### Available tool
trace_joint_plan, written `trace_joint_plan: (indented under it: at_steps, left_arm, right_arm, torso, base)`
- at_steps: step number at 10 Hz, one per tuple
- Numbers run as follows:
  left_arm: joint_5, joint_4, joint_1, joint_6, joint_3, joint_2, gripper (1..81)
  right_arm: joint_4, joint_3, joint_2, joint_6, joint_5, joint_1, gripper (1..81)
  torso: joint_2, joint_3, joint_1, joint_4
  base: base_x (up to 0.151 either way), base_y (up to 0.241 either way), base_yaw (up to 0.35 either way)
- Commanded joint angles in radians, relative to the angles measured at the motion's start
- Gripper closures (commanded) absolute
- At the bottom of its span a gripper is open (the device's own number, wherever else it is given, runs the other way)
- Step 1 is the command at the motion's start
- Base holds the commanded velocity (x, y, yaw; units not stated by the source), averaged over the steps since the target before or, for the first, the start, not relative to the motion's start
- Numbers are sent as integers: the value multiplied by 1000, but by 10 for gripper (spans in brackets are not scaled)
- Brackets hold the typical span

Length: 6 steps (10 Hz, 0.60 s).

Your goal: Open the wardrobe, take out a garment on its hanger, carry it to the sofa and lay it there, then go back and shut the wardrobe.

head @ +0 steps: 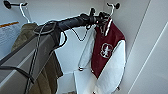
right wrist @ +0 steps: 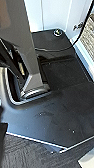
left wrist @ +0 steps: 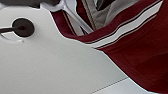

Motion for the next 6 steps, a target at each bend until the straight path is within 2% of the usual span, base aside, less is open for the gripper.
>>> trace_joint_plan:
  at_steps: [1,4,5,6]
  left_arm:
    - [17,-29,-198,3,-9,13,10]
    - [-12,-29,-192,17,-3,40,10]
    - [-12,-29,-192,17,-1,40,10]
    - [-17,-29,-192,17,-1,39,10]
  right_arm:
    - [5,5,5,-1,-70,28,10]
    - [8,-1,5,2,-70,29,10]
    - [8,-1,3,2,-70,29,10]
    - [8,-1,3,2,-70,29,10]
  torso:
    - [0,0,0,0]
    - [0,0,0,0]
    - [0,-90,0,0]
    - [0,-95,0,0]
  base:
    - [0,0,0]
    - [0,0,0]
    - [0,0,0]
    - [0,0,0]
